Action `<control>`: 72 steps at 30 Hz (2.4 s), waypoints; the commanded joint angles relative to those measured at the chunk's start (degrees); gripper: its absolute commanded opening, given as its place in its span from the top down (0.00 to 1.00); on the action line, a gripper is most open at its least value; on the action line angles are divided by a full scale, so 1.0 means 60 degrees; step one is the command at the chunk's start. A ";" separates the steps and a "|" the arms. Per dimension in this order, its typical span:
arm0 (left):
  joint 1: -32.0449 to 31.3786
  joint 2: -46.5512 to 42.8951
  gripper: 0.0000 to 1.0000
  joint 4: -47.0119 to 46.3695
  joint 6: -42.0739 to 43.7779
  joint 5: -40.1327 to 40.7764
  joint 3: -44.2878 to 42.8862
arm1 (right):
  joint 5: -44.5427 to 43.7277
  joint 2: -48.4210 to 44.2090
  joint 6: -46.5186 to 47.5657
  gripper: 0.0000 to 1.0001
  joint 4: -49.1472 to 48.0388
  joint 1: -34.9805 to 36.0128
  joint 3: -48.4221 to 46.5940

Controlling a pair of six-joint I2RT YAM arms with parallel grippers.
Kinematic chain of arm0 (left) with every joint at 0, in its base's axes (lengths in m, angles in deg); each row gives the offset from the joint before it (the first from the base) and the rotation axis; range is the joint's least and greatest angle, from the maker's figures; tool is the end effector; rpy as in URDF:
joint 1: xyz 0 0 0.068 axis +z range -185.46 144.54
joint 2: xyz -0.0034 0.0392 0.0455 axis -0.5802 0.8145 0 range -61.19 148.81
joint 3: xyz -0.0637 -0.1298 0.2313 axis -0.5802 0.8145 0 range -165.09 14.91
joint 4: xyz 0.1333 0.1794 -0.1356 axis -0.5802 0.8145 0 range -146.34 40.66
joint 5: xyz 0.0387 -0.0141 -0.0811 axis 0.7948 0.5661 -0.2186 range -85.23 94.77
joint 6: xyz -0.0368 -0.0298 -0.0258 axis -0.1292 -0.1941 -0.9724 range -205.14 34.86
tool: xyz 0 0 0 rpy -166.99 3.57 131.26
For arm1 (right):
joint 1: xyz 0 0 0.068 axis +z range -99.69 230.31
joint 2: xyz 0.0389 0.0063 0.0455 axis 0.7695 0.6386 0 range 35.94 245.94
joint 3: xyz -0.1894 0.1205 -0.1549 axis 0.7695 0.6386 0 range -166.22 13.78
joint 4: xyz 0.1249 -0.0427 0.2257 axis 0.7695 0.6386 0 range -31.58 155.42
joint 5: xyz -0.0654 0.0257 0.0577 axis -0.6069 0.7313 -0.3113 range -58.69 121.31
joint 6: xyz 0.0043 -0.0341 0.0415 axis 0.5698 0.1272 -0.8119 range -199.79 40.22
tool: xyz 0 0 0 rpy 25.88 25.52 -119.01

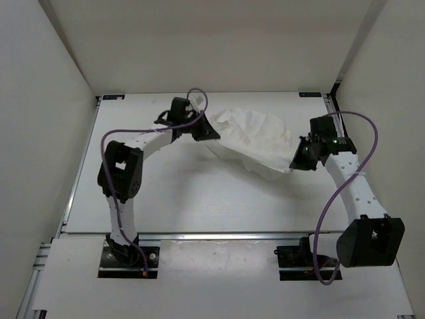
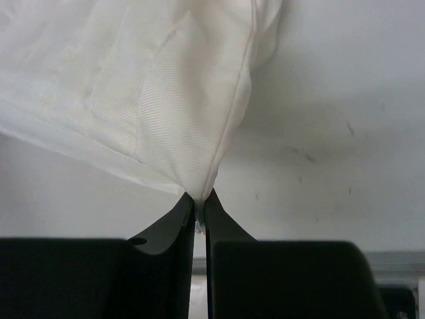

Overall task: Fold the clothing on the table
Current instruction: Flatten the skirt out

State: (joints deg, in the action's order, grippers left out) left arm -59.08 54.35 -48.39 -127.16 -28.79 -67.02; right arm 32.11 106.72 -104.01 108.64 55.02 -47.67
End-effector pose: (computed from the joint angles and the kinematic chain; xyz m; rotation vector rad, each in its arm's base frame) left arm 0.4032 -0.1978 0.1972 -0.0640 2.4793 -1.2218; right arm 0.2393 0.0203 0.2878 0.4398 2.5864 0.1963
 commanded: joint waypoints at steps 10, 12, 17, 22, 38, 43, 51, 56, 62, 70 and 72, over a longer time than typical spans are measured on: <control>0.2384 -0.3992 1.00 0.2847 0.2138 0.1241 0.0090 | -0.1613 0.1532 0.1372 1.00 -0.0285 0.0371 -0.3439; 0.2209 -0.4299 1.00 0.3346 0.2564 0.1519 0.0119 | -0.1657 0.1169 0.1488 1.00 -0.0152 0.0766 -0.3106; 0.1666 -0.6143 1.00 0.4008 0.3019 0.1436 0.1932 | -0.1451 -0.0527 0.1256 1.00 -0.0181 0.2682 -0.1538; 0.1724 -0.6181 1.00 0.4403 0.3208 0.2019 0.1500 | -0.0930 -0.1267 0.1194 1.00 0.0096 0.2340 -0.1693; 0.3830 -0.1765 1.00 0.3980 0.2583 0.0250 -0.4321 | -0.2830 0.3924 0.1709 1.00 -0.0676 0.0402 -0.8611; 0.4216 -0.3113 1.00 0.2642 0.1786 -0.0986 -0.2708 | -0.2945 0.1856 0.2602 1.00 -0.2277 0.1338 -0.6019; 0.2004 -0.5896 1.00 0.2866 0.2624 -0.2008 0.1522 | 0.1959 -0.0468 0.2969 1.00 -0.0150 0.2754 -0.2491; 0.2338 -0.7334 1.00 0.0958 0.1173 -0.3916 0.3739 | 0.1894 -0.2230 0.1960 1.00 -0.1861 0.2952 -0.1259; 0.2749 -0.5378 1.00 0.1843 0.1614 -0.2024 0.2713 | 0.3071 -0.1078 0.0657 1.00 -0.2949 -0.1070 -0.0423; 0.2472 -0.0465 1.00 0.2956 0.1834 -0.0544 -0.2990 | -0.2135 0.5060 0.1824 1.00 -0.0123 0.0177 -0.7125; 0.2486 -0.0769 1.00 0.2136 0.1380 -0.0369 -0.3993 | -0.3425 0.4700 0.2031 1.00 -0.0603 0.0708 -0.8518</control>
State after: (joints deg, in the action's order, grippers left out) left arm -46.90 57.11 -33.05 -119.09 -38.47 -81.49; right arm 35.48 142.24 -97.02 103.41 57.77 -86.73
